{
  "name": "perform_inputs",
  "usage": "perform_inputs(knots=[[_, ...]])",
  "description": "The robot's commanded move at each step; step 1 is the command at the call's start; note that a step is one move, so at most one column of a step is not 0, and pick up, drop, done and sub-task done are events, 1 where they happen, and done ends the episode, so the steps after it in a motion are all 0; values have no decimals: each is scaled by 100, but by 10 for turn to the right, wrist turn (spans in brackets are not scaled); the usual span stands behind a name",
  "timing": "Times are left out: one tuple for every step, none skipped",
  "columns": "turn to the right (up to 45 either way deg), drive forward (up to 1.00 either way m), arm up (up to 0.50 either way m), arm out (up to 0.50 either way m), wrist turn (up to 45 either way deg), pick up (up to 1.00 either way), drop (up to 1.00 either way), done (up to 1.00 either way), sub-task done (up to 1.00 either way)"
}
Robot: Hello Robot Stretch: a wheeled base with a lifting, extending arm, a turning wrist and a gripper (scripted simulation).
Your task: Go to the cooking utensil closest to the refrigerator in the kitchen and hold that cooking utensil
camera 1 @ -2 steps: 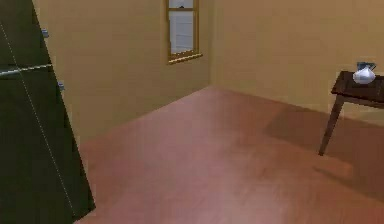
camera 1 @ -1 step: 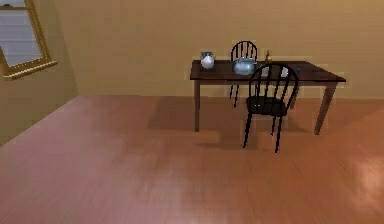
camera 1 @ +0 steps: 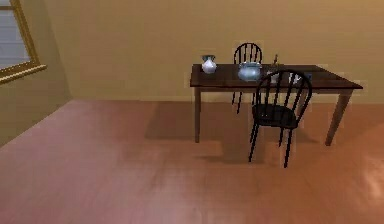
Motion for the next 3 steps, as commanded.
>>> perform_inputs(knots=[[-450,0,0,0,0,0,0,0,0],[-210,0,0,0,0,0,0,0,0],[0,45,0,0,0,0,0,0,0]])
